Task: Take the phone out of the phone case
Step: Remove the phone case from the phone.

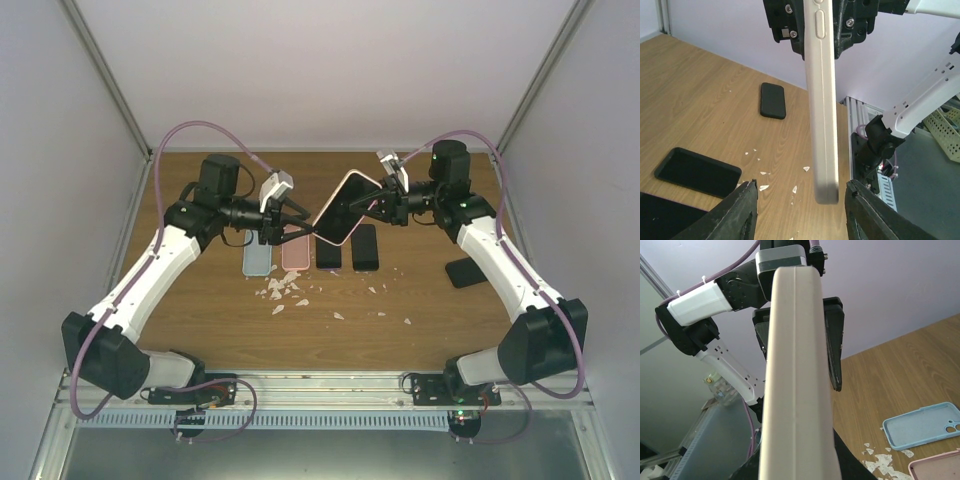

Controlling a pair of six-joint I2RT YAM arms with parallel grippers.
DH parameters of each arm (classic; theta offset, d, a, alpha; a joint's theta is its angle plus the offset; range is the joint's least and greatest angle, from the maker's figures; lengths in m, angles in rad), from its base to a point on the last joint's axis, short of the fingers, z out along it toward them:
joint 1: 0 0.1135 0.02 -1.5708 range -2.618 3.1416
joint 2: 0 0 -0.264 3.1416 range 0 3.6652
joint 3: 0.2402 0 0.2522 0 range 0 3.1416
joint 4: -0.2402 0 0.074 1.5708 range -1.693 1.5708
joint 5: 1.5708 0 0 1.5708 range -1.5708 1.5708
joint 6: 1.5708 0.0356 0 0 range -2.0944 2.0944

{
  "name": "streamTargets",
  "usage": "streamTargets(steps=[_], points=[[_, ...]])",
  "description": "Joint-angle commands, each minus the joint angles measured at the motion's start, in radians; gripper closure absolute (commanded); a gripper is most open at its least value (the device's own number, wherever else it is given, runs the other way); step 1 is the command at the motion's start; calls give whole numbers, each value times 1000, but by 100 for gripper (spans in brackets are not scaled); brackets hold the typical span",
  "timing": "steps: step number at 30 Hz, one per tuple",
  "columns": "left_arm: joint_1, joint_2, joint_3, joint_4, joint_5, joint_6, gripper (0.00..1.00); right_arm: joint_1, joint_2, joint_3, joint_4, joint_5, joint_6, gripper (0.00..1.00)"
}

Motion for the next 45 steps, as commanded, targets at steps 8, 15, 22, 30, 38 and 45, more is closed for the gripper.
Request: streamTargets(steps=[8,15,22,30,38,45], points=[[-22,24,36,50,-77,-34,61,20,2,-2,33,-30,0,100],[52,13,-20,98,-25,-99,74,18,-7,-4,23,-41,-8,100],[58,9,-29,100,-58,-89,78,19,-4,-3,47,-79,14,100],[53,-5,-43,114,126,-71,72,16,-7,-5,35,-28,13,100],[8,-3,-21,73,105,-23,72,16,-5,-5,36,-15,12,100],[0,11,-13,68,94,-17,73,16,-6,-7,32,-15,10,100]])
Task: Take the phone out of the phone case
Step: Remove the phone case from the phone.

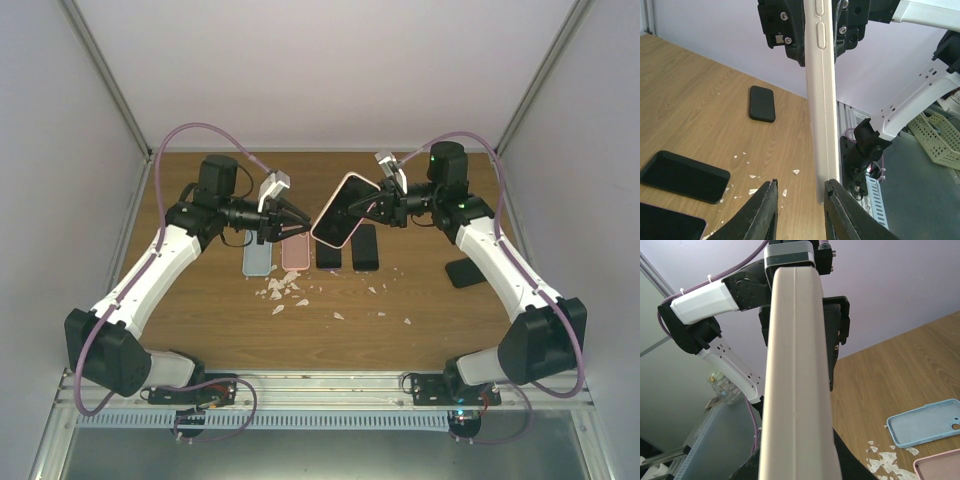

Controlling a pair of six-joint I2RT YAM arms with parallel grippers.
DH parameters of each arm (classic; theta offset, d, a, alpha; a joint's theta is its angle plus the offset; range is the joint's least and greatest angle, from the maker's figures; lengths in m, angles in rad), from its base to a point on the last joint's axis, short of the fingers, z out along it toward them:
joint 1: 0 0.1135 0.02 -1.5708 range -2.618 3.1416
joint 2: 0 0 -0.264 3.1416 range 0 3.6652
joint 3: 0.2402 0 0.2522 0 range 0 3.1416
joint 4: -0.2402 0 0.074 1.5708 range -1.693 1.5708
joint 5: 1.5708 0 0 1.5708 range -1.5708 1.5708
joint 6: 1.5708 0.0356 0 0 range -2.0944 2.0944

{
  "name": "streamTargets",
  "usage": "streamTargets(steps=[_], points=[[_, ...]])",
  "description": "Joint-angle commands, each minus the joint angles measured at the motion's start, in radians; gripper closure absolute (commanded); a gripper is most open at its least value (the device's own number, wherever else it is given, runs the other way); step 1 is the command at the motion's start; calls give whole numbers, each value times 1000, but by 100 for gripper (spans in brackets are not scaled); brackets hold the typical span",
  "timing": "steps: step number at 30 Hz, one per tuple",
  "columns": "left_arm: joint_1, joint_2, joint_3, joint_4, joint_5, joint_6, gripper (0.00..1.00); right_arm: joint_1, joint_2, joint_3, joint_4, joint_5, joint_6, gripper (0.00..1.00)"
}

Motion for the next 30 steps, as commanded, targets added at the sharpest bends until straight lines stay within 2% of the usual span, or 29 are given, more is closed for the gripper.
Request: streamTargets(steps=[1,8,15,22,30], points=[[-20,-6,16,18,35,24,73,7,-7,3,30,-13,4,100],[-22,-11,-3,4,132,51,67,7,-1,3,32,-8,3,99],[-21,1,1,6,65,48,72,6,-6,1,30,-13,2,100],[-20,11,-7,10,-71,44,82,6,-8,1,38,-31,7,100],[-21,28,-16,13,-117,34,86,8,-10,-13,64,-73,29,100]])
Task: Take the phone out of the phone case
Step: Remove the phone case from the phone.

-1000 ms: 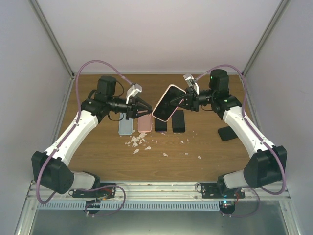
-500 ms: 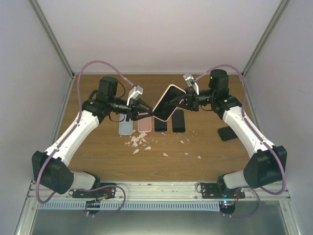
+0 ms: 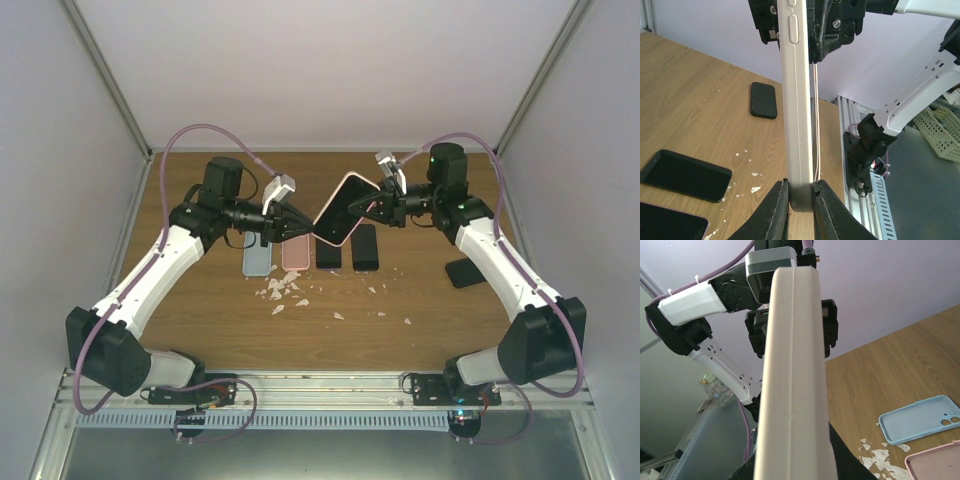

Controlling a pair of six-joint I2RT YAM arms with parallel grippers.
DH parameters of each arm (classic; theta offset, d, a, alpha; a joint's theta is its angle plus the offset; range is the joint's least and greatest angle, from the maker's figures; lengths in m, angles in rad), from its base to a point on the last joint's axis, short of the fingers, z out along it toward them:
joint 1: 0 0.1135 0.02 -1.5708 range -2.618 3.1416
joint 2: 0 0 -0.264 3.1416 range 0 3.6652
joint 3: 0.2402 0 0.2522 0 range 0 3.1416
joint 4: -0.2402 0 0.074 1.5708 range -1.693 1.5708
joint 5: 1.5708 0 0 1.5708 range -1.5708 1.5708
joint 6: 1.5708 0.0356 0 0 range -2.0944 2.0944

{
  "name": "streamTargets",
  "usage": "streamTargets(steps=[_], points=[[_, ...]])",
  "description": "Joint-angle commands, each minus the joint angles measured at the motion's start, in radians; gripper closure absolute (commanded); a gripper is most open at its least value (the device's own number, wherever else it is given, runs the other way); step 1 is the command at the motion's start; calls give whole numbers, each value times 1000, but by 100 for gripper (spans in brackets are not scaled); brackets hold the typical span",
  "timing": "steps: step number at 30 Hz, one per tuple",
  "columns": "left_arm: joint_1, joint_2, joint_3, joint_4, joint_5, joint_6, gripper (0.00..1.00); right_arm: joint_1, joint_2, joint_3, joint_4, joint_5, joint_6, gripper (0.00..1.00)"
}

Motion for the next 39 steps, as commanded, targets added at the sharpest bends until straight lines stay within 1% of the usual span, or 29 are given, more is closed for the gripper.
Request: streamTargets(steps=[1,9,22,36,39], points=[[0,25,-17,22,-77,0,86,9,-10,-6,62,-108,32,100],[25,31,-35,49,-36,-25,89,9,-17,-12,103,-159,73,99],[39,30,-52,70,-69,-45,93,10,-22,0,97,-231,76,100],[59,32,-67,89,-79,-57,95,21,-20,44,4,-297,6,100],[57,32,-69,85,-99,-51,95,24,-17,63,-29,-310,-21,99]])
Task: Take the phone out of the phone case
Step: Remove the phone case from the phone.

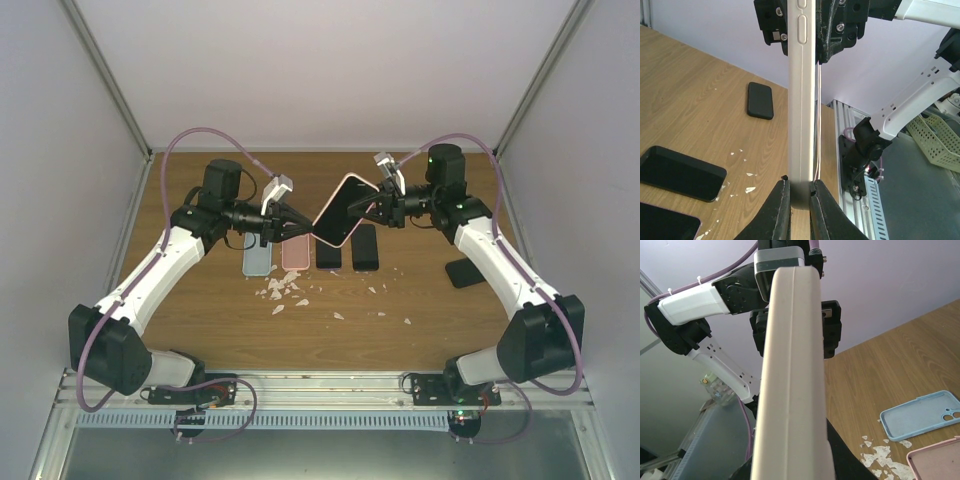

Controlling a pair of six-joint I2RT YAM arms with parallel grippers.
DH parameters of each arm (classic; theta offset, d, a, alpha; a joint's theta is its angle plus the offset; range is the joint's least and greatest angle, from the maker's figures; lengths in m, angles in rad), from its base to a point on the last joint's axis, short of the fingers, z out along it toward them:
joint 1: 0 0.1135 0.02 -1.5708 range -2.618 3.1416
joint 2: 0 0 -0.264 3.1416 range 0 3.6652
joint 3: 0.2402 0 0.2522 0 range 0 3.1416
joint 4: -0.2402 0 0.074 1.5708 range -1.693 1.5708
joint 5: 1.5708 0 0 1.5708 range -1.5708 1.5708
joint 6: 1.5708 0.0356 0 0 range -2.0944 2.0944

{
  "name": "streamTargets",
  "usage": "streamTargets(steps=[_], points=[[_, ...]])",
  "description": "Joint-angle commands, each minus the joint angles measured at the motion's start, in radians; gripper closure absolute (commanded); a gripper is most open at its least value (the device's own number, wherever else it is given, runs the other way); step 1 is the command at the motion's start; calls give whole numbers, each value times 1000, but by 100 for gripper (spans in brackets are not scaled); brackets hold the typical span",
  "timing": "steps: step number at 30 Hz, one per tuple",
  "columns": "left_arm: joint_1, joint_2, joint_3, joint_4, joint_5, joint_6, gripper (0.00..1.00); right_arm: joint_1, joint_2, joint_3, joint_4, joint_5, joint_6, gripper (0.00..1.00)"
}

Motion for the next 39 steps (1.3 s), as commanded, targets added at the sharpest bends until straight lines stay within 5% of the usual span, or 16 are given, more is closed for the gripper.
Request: streamTargets(steps=[1,39], points=[[37,25,-27,23,-139,4,96,24,-22,81,-37,-311,-31,100],[59,62,-98,85,-97,-22,100,33,-8,171,-245,-364,-217,100]])
